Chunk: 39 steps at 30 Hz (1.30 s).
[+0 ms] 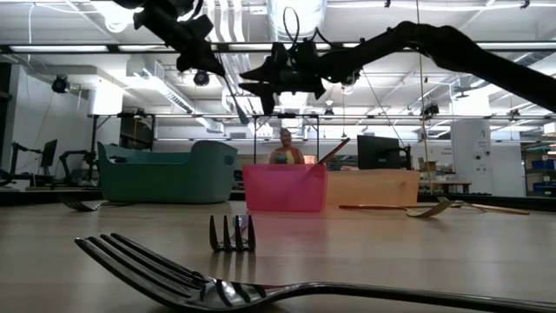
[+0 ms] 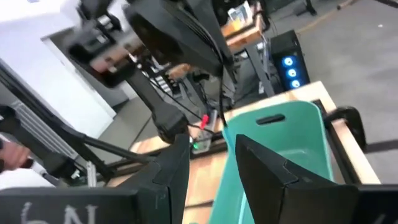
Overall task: Sort silverware by color (type)
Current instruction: Put the blue fork into the green bin
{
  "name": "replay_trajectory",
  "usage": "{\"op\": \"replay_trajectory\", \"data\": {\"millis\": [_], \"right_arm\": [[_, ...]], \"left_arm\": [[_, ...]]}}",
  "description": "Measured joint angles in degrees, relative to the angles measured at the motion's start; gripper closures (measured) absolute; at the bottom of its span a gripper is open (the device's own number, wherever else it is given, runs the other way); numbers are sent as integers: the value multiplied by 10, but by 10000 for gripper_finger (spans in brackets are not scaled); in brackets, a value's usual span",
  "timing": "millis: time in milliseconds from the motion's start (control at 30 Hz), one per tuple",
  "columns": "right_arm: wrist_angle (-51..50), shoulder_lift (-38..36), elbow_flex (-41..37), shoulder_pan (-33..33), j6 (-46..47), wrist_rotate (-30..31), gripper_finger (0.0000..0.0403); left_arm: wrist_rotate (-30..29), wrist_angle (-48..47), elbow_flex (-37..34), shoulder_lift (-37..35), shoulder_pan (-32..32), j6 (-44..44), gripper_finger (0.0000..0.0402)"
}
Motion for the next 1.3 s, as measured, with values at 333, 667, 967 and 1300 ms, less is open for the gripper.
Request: {"op": "replay_trajectory", "data": {"millis": [333,667,967,1300], "right_arm": [[-97,5,6,10,-107,32,282],[-113,-1,6,16,-124,72,282],[-115,-3,9,48,-134,79,282],[-112,-9,9,60,-124,79,282]], "left_arm": [[-3,7,20,14,-3,2,401],[5,-56,38,13,-7,-16,401],[5,-58,72,13,-29,-43,401],[4,-154,135,12,-39,5,401]]}}
